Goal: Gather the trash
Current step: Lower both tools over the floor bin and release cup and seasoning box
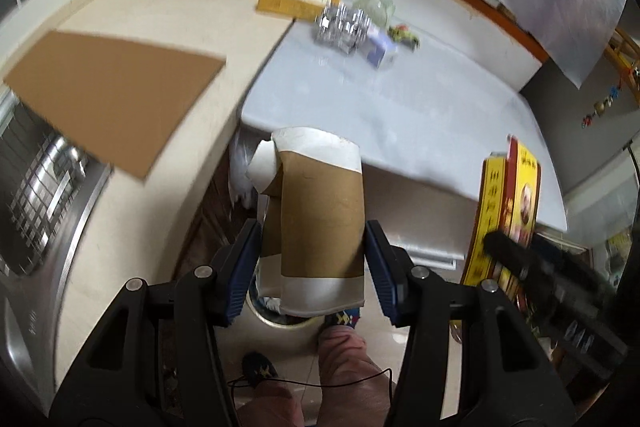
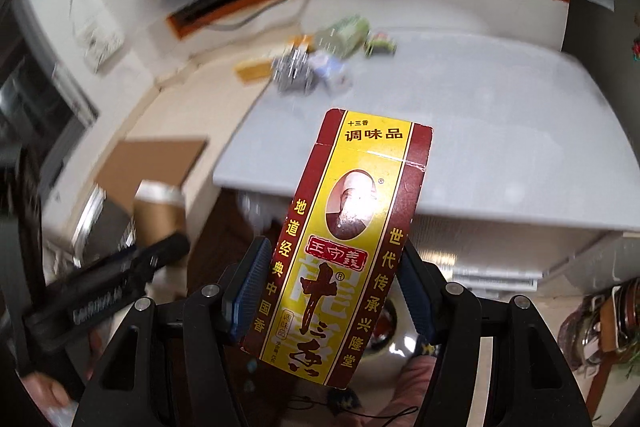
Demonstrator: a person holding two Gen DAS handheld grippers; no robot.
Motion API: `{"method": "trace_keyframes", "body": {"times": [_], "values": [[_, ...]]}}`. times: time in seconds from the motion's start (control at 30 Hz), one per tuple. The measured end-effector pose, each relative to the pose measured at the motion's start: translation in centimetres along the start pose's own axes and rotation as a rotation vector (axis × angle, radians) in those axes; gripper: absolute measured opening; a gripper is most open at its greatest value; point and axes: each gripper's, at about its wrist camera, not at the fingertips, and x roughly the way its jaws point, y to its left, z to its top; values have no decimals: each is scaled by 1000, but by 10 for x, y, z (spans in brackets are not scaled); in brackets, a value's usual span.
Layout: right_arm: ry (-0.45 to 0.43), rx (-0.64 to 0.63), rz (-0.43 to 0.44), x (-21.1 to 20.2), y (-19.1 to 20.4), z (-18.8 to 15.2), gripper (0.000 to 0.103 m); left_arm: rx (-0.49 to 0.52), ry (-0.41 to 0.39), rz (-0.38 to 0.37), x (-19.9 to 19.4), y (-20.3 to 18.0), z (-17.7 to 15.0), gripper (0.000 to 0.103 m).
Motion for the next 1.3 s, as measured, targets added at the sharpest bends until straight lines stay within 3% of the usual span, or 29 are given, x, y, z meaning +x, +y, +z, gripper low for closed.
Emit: {"method": "trace_keyframes", "body": {"times": [0.13, 0.33, 0.63, 0.87, 1.07, 1.13, 1.17, 1.2, 1.3], "values": [[76, -25, -8, 17, 6, -49, 62, -38, 70, -31, 24, 15, -32, 49], [194, -44, -33, 52, -5, -117, 62, -14, 193, -22, 76, 18, -85, 49], [382, -16, -20, 175, -42, -203, 62, -4, 339, 27, 194, 39, -157, 49], [443, -61, 2, 289, -56, -233, 63, -17, 401, 77, 300, 67, -193, 49], [453, -131, 7, 368, -74, -237, 66, -33, 400, 140, 357, 91, -205, 50], [467, -163, -17, 388, -76, -242, 68, -57, 407, 159, 370, 101, -206, 59], [478, -168, -17, 395, -79, -246, 68, -67, 407, 168, 375, 104, -205, 72], [488, -166, -16, 408, -79, -242, 69, -71, 405, 174, 379, 106, -204, 78], [477, -157, -6, 423, -83, -238, 69, -68, 391, 188, 384, 109, -203, 78]]}}
